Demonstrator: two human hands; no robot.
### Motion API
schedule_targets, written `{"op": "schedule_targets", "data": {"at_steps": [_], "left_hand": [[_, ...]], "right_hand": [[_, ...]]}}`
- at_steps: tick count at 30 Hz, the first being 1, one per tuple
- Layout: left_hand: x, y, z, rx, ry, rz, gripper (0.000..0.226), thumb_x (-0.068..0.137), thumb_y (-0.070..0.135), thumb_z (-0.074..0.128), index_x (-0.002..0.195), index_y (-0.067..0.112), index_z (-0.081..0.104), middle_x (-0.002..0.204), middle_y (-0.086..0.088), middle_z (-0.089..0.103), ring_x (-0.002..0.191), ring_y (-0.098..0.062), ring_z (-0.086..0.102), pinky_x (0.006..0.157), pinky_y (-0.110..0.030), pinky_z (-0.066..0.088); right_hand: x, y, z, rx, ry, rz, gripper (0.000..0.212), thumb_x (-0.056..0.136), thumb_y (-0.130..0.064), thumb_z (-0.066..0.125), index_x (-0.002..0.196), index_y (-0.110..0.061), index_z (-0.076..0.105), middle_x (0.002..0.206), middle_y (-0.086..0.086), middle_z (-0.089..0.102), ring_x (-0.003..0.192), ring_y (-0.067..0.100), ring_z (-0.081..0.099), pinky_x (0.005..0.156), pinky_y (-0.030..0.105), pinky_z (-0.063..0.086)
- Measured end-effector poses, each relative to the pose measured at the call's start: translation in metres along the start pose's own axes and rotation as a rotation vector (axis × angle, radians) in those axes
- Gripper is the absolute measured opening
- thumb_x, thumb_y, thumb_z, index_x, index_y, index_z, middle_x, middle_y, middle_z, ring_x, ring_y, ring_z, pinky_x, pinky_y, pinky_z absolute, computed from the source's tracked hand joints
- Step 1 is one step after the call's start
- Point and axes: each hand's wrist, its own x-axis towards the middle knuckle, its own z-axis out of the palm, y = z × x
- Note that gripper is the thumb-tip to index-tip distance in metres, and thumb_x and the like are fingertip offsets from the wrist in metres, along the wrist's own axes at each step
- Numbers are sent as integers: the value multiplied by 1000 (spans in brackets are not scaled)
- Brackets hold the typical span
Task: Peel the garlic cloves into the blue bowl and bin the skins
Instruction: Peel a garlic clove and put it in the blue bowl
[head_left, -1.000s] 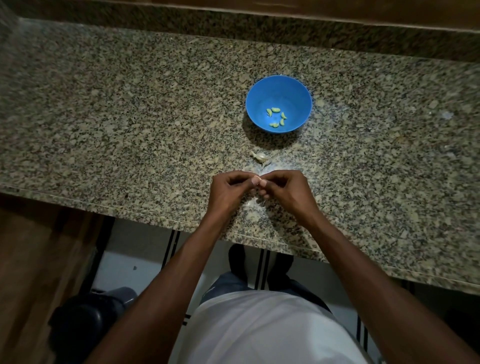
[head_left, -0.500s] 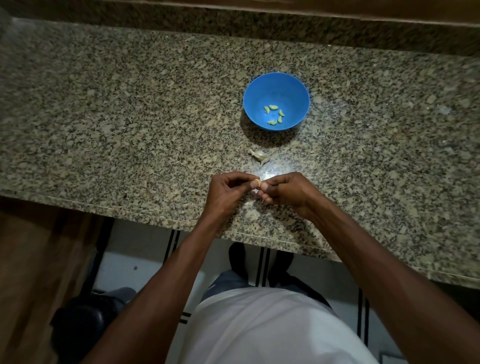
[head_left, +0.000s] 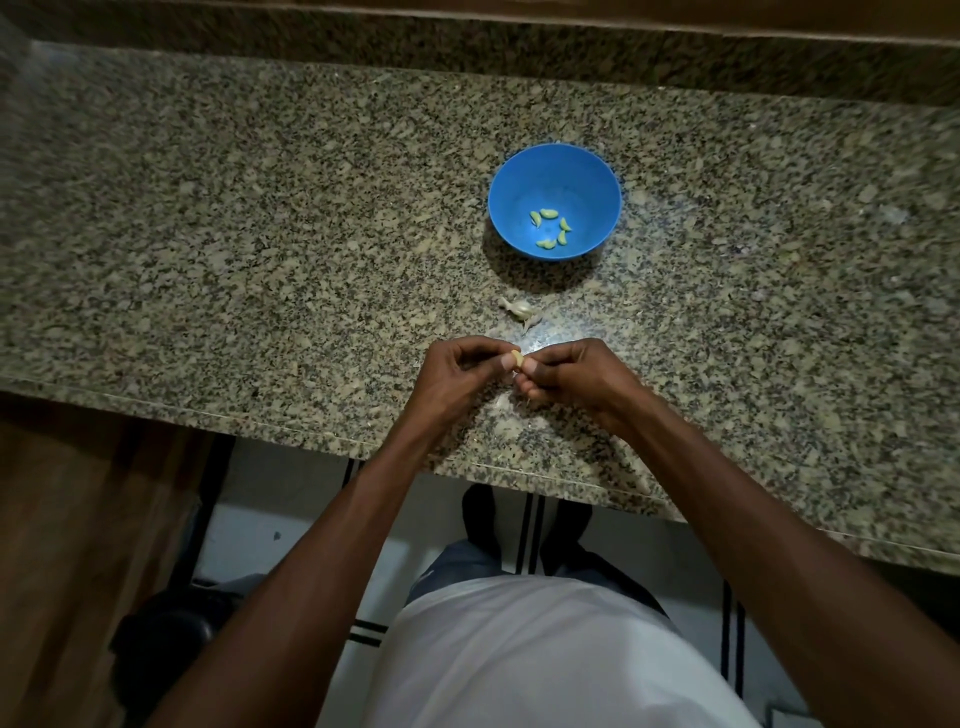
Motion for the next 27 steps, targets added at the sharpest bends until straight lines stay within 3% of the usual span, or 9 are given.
{"op": "schedule_targets", "data": {"at_steps": [5, 11, 20, 27], "left_hand": [[1, 2, -3, 85, -38, 30, 17, 91, 7, 79, 108, 4, 79, 105, -4, 80, 103, -18, 76, 93, -31, 61], [2, 8, -3, 239, 7, 59, 18, 88, 13, 82, 105, 10, 81, 97, -2, 81, 90, -13, 78, 84, -36, 65], [3, 7, 1, 229, 107, 52, 20, 84, 14, 86, 102, 6, 82, 92, -3, 81, 84, -14, 78, 79, -35, 65], [1, 7, 5, 191, 156, 4, 22, 80, 19, 89, 98, 8, 82, 89, -1, 80, 82, -14, 78, 75, -29, 64]], "right_hand": [[-2, 3, -2, -66, 28, -61, 14, 96, -3, 71, 106, 5, 78, 86, 15, 80, 75, 17, 75, 68, 22, 61], [1, 4, -2, -122, 26, -87, 14, 95, -3, 74, 105, 5, 78, 88, 17, 79, 74, 18, 73, 73, 27, 64], [4, -1, 2, -168, 37, -127, 7, 95, -5, 75, 97, -2, 81, 85, 18, 79, 76, 24, 73, 84, 43, 63], [5, 0, 4, -189, 39, -148, 6, 94, -4, 75, 93, -5, 82, 84, 17, 79, 75, 24, 73, 85, 45, 64]]}}
